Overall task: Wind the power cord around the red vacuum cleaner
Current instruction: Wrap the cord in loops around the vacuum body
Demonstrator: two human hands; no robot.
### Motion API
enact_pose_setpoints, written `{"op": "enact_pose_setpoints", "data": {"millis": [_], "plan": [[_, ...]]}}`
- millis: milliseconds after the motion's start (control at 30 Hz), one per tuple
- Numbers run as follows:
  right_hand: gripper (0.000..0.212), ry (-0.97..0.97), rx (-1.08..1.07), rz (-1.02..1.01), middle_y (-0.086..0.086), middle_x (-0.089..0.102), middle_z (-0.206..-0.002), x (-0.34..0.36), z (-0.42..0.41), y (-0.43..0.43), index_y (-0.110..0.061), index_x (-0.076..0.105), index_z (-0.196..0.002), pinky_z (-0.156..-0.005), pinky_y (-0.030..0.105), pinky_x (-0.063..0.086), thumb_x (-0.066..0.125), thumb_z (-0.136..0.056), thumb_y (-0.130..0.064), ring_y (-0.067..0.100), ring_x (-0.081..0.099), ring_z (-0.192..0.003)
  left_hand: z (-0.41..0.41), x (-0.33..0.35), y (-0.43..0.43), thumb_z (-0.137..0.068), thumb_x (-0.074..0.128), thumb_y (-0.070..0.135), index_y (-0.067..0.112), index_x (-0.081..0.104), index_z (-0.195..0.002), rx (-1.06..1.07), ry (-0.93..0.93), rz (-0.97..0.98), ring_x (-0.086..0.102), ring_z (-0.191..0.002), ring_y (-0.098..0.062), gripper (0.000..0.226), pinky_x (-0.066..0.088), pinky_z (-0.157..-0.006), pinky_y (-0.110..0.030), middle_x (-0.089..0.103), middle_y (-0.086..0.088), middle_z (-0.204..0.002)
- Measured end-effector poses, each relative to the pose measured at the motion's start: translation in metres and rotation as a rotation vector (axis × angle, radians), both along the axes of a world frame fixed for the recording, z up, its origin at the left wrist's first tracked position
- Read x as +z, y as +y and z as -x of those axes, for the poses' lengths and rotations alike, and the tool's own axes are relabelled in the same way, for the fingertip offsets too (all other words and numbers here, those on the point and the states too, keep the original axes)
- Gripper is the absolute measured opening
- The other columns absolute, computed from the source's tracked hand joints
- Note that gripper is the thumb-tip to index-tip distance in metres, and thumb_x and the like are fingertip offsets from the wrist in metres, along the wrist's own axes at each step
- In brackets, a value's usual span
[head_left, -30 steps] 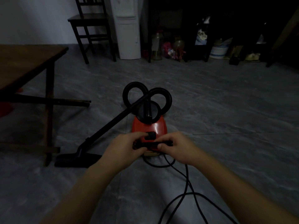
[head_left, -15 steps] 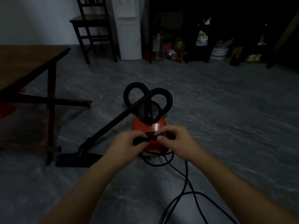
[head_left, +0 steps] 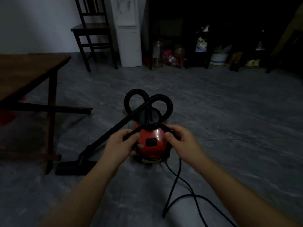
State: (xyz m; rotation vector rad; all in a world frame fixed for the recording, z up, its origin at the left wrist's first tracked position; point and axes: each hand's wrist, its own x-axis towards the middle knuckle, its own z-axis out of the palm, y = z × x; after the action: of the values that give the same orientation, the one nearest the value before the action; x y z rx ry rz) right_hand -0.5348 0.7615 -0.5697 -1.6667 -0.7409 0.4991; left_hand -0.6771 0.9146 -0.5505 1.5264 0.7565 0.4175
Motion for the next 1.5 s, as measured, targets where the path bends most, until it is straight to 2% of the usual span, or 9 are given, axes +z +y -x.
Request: {"op": "enact_pose_setpoints", "data": {"millis": [167, 333, 433, 533, 700, 967, 1167, 1367, 1500], "plan": [[0.022, -0.01, -0.019, 0.06, -0.012, 0.069, -0.074, 0.0, -0.001, -0.002, -0.025, 0.07, -0.097, -0.073, 0.031, 0.054, 0.051, -0.102, -0.016, 0.005, 0.065, -0.071, -0.001, -0.002, -0.004, -0.095, 0.063, 0.015, 0.007, 0.07, -0.097, -0.047, 0.05, -0.055, 0.073, -0.07, -0.013, 0.011, 0.06, -0.059, -0.026, 0.073, -0.014, -0.086], [0.025, -0.047, 0.01, 0.116, -0.024, 0.062, -0.062, 0.004, -0.003, -0.006, -0.028, 0.068, -0.092, -0.065, 0.019, 0.043, 0.049, -0.102, -0.014, -0.007, 0.056, -0.059, -0.002, -0.009, -0.004, -0.087, 0.072, 0.018, 0.014, 0.073, -0.078, -0.132, 0.172, -0.403, 0.064, -0.063, -0.005, 0.01, 0.051, -0.059, -0.021, 0.072, -0.006, -0.073], [0.029, -0.052, 0.072, 0.133, -0.029, 0.061, -0.059, 0.005, 0.002, -0.006, -0.028, 0.066, -0.09, -0.059, 0.008, 0.04, 0.047, -0.103, -0.011, -0.012, 0.056, -0.058, -0.005, -0.009, -0.011, -0.091, 0.065, 0.009, 0.009, 0.07, -0.082, -0.202, 0.124, -0.272, 0.067, -0.062, -0.009, 0.011, 0.051, -0.054, -0.018, 0.073, -0.006, -0.071], [0.024, 0.001, 0.071, 0.095, -0.016, 0.066, -0.072, 0.006, 0.007, -0.003, -0.019, 0.069, -0.093, -0.063, 0.015, 0.047, 0.048, -0.103, -0.011, -0.007, 0.058, -0.063, -0.007, -0.006, -0.015, -0.095, 0.061, 0.018, 0.011, 0.067, -0.088, -0.2, 0.094, -0.203, 0.067, -0.061, -0.021, 0.012, 0.048, -0.046, -0.02, 0.07, -0.008, -0.067], [0.017, 0.031, 0.043, 0.036, -0.004, 0.072, -0.089, 0.004, 0.004, -0.001, -0.016, 0.072, -0.099, -0.079, 0.026, 0.056, 0.056, -0.1, -0.017, 0.009, 0.068, -0.085, -0.009, -0.002, -0.017, -0.096, 0.061, 0.019, 0.004, 0.066, -0.093, -0.093, 0.011, -0.11, 0.056, -0.051, -0.013, 0.016, 0.044, -0.044, -0.015, 0.059, 0.003, -0.053], [0.022, 0.075, 0.055, 0.027, -0.011, 0.068, -0.083, 0.001, 0.005, 0.0, -0.026, 0.068, -0.096, -0.065, 0.009, 0.047, 0.051, -0.102, -0.012, -0.012, 0.063, -0.07, -0.009, -0.002, -0.017, -0.095, 0.063, 0.018, 0.003, 0.063, -0.091, -0.022, -0.106, -0.022, 0.052, -0.053, -0.012, 0.015, 0.045, -0.048, -0.015, 0.057, 0.006, -0.052], [0.019, -0.033, 0.087, 0.071, -0.003, 0.075, -0.101, 0.002, 0.002, -0.004, -0.029, 0.073, -0.104, -0.092, 0.047, 0.057, 0.055, -0.097, -0.031, 0.016, 0.071, -0.099, -0.008, -0.004, -0.011, -0.09, 0.068, 0.014, 0.01, 0.068, -0.088, -0.067, -0.027, -0.194, 0.065, -0.058, -0.01, 0.004, 0.052, -0.056, -0.018, 0.07, 0.0, -0.07], [0.018, -0.156, 0.104, 0.158, -0.008, 0.076, -0.095, 0.001, -0.001, -0.007, -0.029, 0.075, -0.102, -0.091, 0.041, 0.057, 0.059, -0.098, -0.022, 0.006, 0.07, -0.093, 0.002, -0.024, -0.003, -0.087, 0.061, 0.048, 0.035, 0.069, -0.103, -0.295, 0.221, -0.767, 0.067, -0.077, -0.001, 0.022, 0.058, -0.071, -0.03, 0.072, 0.013, -0.086], [0.018, -0.174, 0.14, 0.176, -0.004, 0.077, -0.097, -0.002, -0.003, -0.007, -0.026, 0.076, -0.105, -0.088, 0.042, 0.058, 0.061, -0.096, -0.023, 0.009, 0.071, -0.093, 0.004, -0.022, 0.0, -0.088, 0.064, 0.042, 0.031, 0.072, -0.109, -0.327, 0.238, -0.803, 0.067, -0.082, -0.003, 0.024, 0.058, -0.076, -0.038, 0.074, 0.011, -0.094]]}}
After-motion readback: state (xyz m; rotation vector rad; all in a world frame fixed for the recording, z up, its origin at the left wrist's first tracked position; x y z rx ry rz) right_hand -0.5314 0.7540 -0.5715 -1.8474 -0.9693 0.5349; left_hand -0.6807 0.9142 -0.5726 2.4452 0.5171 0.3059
